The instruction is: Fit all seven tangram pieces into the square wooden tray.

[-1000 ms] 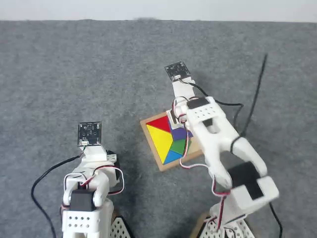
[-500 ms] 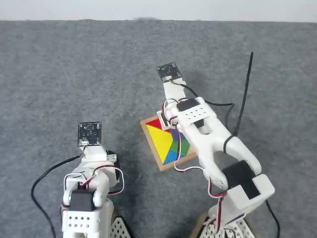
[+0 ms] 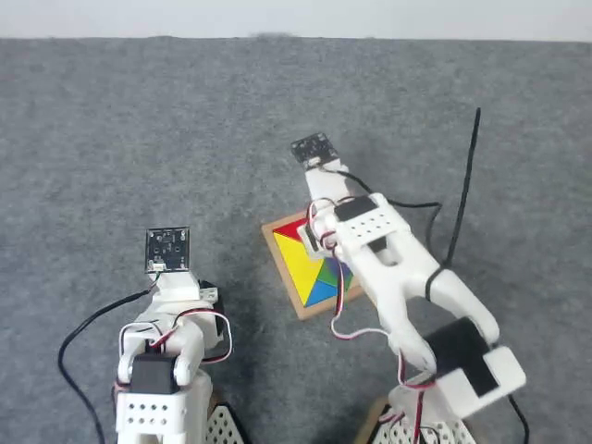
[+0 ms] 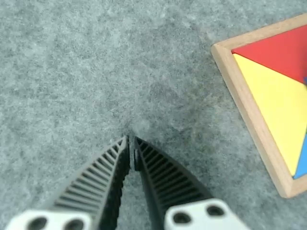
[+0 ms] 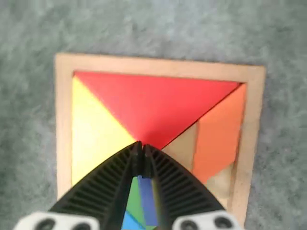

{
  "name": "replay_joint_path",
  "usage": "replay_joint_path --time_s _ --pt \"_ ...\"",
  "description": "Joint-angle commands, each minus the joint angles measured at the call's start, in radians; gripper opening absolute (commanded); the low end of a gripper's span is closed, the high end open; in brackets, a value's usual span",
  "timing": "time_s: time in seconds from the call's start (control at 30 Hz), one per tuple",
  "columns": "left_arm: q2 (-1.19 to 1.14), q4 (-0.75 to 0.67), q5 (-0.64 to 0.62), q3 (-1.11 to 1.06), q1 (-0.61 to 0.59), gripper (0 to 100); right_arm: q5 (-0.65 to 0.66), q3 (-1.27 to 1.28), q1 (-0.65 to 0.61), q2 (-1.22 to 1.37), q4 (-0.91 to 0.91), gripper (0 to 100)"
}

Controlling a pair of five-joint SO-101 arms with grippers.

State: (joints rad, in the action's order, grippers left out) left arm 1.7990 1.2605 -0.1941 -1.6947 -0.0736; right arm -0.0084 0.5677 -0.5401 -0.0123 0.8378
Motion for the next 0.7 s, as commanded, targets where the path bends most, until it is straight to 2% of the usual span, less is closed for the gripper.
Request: replay_joint_path --time_s 0.0,0.33,0.67 --pt "0.02 0.002 0.011 0.012 -0.006 1 0.031 0.008 -0.015 -0.081 0.012 0.7" --pt "0.02 0.002 0.011 0.012 -0.006 1 0.071 0.012 -0.021 -0.047 0.033 0.7" --pt "0.02 0.002 0.011 0.012 -0.006 1 0.055 0.003 0.004 -0.145 0.048 0.7"
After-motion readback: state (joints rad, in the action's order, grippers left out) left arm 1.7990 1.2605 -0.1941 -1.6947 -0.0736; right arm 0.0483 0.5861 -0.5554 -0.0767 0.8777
